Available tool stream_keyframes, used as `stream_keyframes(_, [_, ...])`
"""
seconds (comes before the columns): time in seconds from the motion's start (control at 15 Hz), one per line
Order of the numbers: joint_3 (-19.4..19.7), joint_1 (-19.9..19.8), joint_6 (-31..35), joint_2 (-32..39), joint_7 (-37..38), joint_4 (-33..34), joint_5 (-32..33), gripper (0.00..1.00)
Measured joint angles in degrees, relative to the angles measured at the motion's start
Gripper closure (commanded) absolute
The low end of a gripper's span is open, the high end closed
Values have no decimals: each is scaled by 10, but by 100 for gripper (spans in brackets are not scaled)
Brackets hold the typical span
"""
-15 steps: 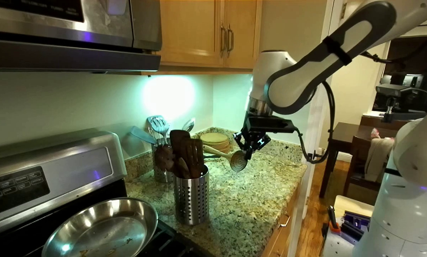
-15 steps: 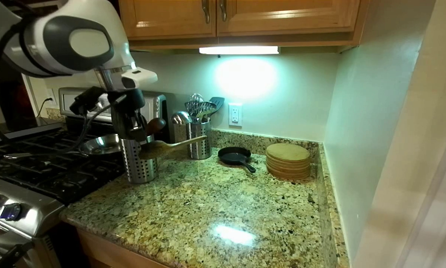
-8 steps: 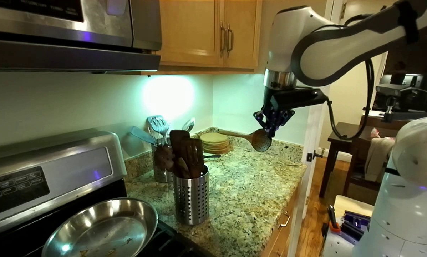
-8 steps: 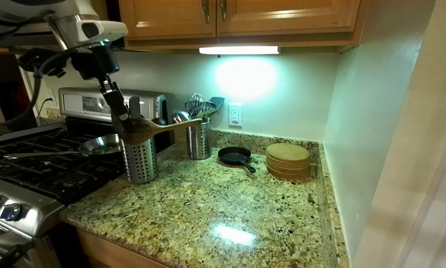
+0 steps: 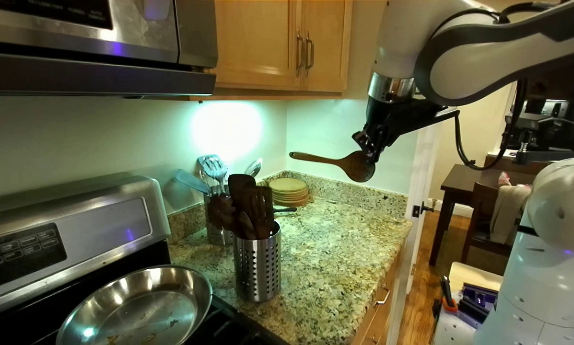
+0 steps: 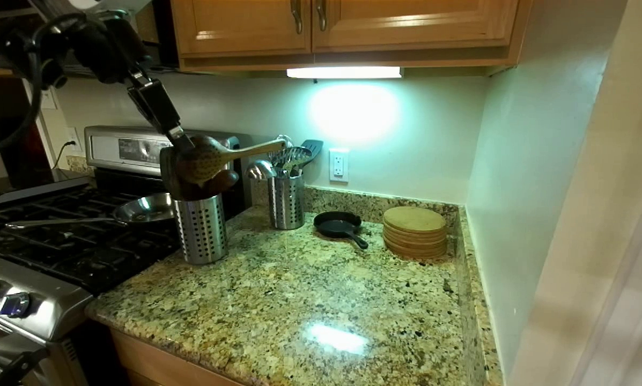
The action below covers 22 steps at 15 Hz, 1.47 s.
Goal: Pick the wooden spoon on the counter and put it in the utensil holder
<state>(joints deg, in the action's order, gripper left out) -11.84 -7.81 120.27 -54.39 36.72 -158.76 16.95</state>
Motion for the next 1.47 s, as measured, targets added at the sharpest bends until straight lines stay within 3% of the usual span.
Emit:
stream_keyframes(0.4, [1,-19,5,-16,-85,0,101,95])
stream_keyframes(0.67, [2,-24,44,-23,-106,0,153,94])
stream_keyframes(1.33, [0,-24,63,-22,-106,0,154,92])
stream_keyframes(1.47, [0,-24,63,-22,-106,0,154,95])
